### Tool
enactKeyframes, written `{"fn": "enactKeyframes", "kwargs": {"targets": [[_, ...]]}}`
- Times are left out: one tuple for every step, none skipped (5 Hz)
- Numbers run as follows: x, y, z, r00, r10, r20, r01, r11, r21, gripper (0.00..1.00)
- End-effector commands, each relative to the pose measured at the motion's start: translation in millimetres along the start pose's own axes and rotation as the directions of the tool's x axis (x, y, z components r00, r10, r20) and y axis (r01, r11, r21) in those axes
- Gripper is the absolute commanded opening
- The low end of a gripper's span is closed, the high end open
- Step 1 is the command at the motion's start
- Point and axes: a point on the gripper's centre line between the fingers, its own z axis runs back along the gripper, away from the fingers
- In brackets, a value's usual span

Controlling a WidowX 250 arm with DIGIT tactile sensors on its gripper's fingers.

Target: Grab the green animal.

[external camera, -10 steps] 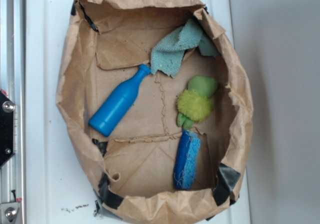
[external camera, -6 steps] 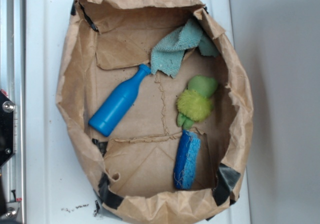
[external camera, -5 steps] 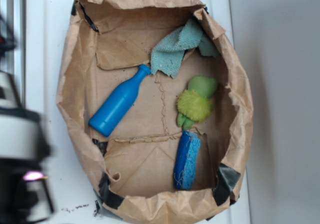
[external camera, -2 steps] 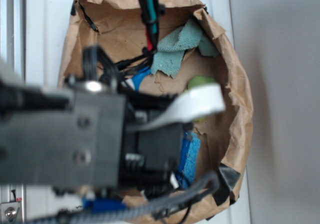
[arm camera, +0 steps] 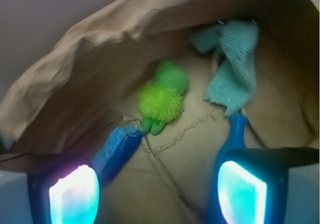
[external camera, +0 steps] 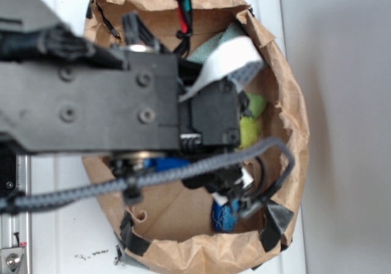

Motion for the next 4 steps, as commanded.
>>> {"fn": "enactKeyframes", "kwargs": {"targets": [[11, 1, 12, 0.999, 0.007, 0.036, -0.006, 1.0, -0.02, 1.0], [11, 1, 12, 0.999, 0.007, 0.036, -0.006, 1.0, -0.02, 1.0], [11, 1, 12, 0.999, 0.007, 0.036, -0.006, 1.0, -0.02, 1.0], [11, 8, 1, 0.999, 0.044, 0.017, -0.044, 0.998, -0.044, 1.0]]}}
